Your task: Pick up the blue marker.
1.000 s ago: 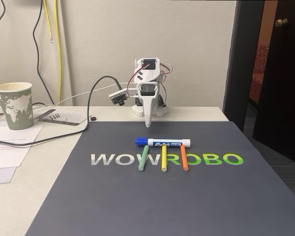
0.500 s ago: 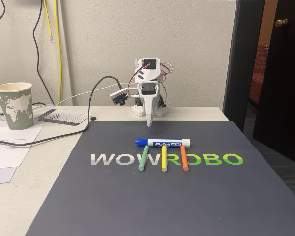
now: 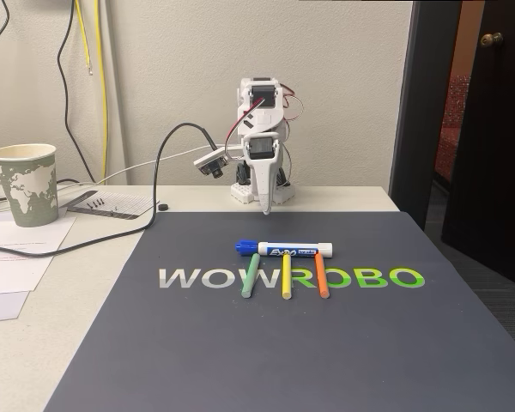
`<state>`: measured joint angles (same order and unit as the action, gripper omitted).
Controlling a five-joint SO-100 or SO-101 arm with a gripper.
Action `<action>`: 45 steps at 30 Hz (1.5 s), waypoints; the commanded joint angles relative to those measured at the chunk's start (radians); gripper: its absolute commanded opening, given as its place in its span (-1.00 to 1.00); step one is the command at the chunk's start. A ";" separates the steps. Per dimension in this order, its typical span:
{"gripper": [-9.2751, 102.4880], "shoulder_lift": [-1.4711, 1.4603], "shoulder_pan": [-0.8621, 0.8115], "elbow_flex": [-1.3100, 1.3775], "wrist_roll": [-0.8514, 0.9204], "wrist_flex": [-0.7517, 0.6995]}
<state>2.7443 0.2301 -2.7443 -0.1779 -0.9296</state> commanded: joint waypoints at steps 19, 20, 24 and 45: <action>-0.83 -0.505 0.046 0.428 -0.031 -0.015; -0.83 -0.535 0.048 0.460 -0.037 -0.029; -0.83 -0.646 0.066 0.575 -0.061 -0.080; -0.83 -0.782 0.164 0.657 0.046 -0.017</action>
<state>1.9620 0.3820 -2.1353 -0.1733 -0.9587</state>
